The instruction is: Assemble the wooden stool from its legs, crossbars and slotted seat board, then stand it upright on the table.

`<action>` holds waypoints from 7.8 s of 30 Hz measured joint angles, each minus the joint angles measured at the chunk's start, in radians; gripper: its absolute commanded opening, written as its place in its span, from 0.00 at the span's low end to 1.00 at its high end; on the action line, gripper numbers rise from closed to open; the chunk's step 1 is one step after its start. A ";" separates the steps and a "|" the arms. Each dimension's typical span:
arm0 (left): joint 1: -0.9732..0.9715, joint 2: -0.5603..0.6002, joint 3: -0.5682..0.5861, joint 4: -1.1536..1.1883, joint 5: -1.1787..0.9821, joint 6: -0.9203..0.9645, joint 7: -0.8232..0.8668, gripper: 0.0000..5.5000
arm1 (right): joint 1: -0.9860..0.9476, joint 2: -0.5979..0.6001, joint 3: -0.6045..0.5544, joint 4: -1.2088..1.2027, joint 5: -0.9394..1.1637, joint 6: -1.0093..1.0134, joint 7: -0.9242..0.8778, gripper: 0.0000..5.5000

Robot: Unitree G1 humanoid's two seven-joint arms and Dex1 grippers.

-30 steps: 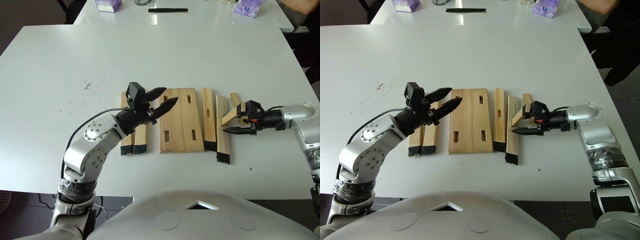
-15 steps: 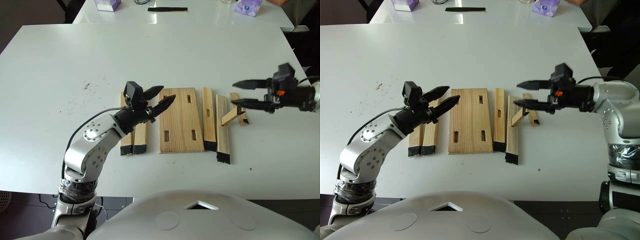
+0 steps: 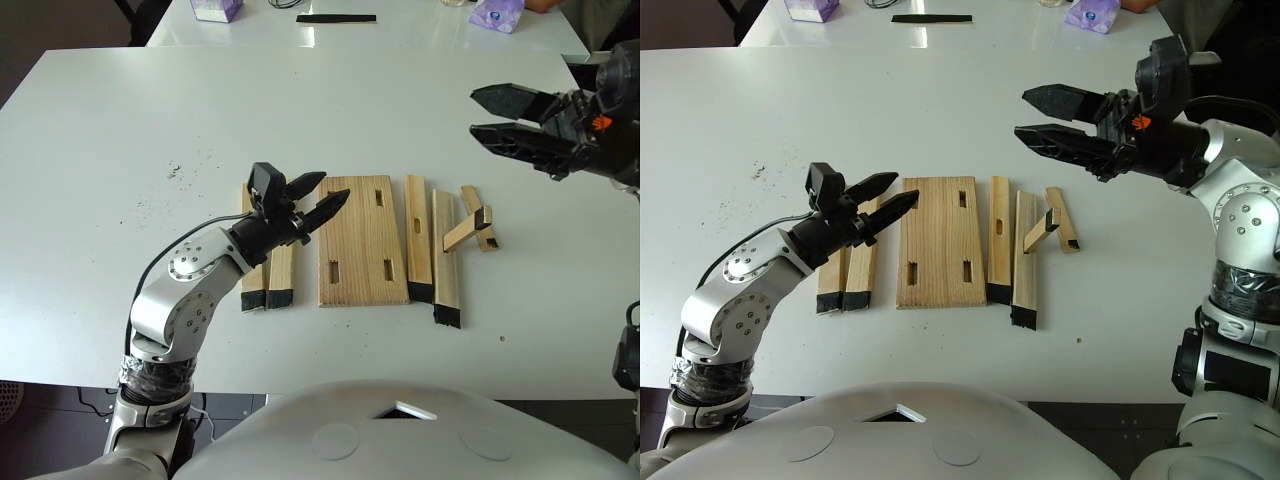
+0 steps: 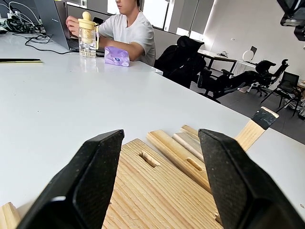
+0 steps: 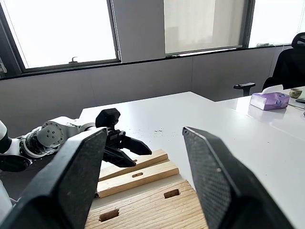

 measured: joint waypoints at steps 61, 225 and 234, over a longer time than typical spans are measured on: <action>0.093 -0.042 -0.033 0.030 0.094 -0.044 0.001 0.53 | 0.457 -0.234 0.334 0.229 -0.656 -0.741 0.296 0.53; 0.247 0.485 0.446 -0.209 -0.490 0.073 -0.422 0.37 | 0.220 -0.089 -0.078 0.004 -0.081 -0.024 0.000 0.56; 0.261 0.511 0.315 -0.163 -0.204 -0.085 -0.527 0.37 | 0.277 -0.007 -0.100 -0.045 -0.077 -0.033 -0.118 0.56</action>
